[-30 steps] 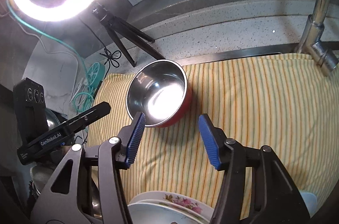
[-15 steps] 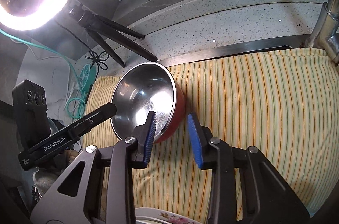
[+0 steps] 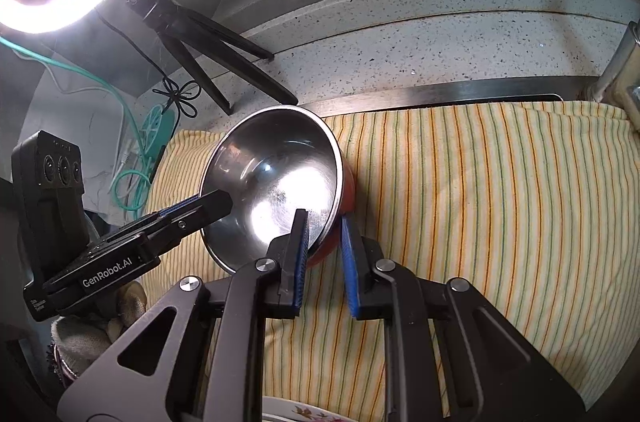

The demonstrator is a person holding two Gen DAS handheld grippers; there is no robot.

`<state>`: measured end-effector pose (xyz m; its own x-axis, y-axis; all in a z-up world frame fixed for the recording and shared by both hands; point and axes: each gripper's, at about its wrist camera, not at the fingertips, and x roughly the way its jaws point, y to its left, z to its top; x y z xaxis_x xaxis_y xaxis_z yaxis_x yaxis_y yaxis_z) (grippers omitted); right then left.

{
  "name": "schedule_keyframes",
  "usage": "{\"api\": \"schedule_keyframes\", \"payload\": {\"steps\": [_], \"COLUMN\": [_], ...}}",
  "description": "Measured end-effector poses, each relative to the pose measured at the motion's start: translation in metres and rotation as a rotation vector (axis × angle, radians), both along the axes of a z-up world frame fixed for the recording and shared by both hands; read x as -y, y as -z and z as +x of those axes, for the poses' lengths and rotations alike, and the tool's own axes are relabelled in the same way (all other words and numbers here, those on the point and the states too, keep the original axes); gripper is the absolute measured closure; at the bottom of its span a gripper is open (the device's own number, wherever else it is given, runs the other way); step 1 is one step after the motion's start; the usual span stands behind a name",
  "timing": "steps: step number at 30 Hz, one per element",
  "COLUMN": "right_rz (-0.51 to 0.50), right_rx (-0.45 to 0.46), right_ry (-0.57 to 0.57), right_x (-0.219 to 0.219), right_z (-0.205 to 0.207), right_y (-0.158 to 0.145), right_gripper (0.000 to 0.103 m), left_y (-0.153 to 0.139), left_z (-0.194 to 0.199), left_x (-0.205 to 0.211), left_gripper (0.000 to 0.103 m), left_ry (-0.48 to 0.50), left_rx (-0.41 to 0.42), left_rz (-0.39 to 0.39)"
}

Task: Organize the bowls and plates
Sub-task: 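Move the left gripper to the red-bottomed steel bowl rim and close, then lift the red-bottomed bowl and lower it into the large steel bowl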

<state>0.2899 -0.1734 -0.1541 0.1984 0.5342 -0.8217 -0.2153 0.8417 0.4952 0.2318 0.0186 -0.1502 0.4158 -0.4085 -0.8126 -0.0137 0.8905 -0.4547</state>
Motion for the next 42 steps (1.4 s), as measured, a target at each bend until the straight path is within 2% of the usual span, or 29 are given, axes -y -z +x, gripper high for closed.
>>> {"api": "schedule_keyframes", "payload": {"steps": [11, 19, 23, 29, 42], "right_rz": [0.009, 0.033, 0.051, 0.048, 0.082], "right_rx": [0.026, 0.082, 0.113, 0.16, 0.158], "right_ry": [-0.028, -0.077, -0.096, -0.149, -0.272], "right_x": [0.0, -0.001, -0.003, -0.013, -0.046], "right_z": [-0.02, -0.059, -0.081, -0.116, -0.175], "right_y": [-0.021, -0.053, -0.07, -0.09, -0.098], "right_gripper": [0.087, 0.087, 0.087, 0.087, 0.087], "left_y": [-0.02, -0.046, -0.058, -0.073, -0.082], "left_z": [-0.021, -0.064, -0.09, -0.126, -0.196], "left_x": [-0.006, -0.013, -0.02, -0.027, -0.055], "left_gripper": [0.082, 0.082, 0.082, 0.082, 0.082], "left_ry": [-0.005, -0.019, -0.047, -0.084, -0.182], "left_rx": [0.041, 0.105, 0.129, 0.168, 0.183], "left_rz": [-0.009, -0.015, -0.045, -0.037, -0.02]}}
